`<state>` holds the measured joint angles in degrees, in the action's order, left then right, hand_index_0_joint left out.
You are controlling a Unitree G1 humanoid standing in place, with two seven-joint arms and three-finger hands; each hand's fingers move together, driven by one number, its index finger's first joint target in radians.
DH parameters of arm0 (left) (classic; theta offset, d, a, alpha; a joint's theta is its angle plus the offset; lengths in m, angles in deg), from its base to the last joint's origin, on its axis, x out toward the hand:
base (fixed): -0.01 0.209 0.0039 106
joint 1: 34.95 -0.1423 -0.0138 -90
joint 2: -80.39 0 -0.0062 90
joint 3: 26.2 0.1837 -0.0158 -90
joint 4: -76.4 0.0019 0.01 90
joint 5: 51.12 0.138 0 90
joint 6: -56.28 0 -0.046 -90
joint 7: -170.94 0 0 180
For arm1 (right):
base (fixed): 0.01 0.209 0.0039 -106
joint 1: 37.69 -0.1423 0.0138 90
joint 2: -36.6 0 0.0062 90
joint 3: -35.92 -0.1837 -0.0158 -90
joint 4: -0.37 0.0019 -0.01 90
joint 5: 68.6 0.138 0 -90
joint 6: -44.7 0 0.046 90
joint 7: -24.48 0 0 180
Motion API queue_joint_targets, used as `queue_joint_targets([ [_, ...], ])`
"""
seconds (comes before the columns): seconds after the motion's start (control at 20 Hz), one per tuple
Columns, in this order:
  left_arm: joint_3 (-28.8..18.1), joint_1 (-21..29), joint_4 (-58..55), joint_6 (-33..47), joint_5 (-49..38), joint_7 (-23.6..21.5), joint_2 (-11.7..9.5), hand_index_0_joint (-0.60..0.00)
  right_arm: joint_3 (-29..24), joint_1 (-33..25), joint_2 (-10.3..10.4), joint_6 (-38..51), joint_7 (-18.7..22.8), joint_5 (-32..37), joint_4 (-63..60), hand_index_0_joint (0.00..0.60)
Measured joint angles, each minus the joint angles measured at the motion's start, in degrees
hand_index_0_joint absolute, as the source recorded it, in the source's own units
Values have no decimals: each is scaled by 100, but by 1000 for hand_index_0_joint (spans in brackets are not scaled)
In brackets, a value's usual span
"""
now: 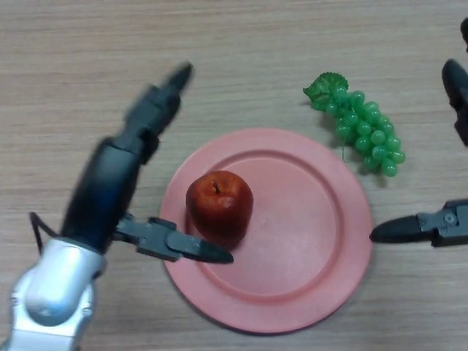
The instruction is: Pick up the red apple and place it on the plate
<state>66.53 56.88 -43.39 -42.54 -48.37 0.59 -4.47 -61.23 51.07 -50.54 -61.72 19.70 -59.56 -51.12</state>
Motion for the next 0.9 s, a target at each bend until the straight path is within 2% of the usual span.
queue_joint_targets([
  [0.1,-184,-94,-286,-230,-719,5,-99,0,9,6,0,0,1,4,57,0],
  [0.3,-1039,-180,-188,-252,-1331,77,-222,0,8,-3,0,-4,55,2,55,0],
  [0.35,-1271,-80,109,-286,-1545,-95,-327,0,40,-107,0,-64,71,12,57,0],
  [0.45,-1490,158,133,-455,-1760,-486,-406,0,133,-201,2,-167,347,32,62,0],
  [0.55,-1517,213,243,-350,-1761,-389,-613,0,144,-169,7,-163,347,34,24,0],
  [0.7,-1595,219,345,-352,-1772,-384,-604,0,227,-178,6,-128,346,-177,-339,0],
  [0.9,-1595,100,292,-349,-1747,-394,-568,0,556,-377,6,-126,-40,-223,-336,0],
])
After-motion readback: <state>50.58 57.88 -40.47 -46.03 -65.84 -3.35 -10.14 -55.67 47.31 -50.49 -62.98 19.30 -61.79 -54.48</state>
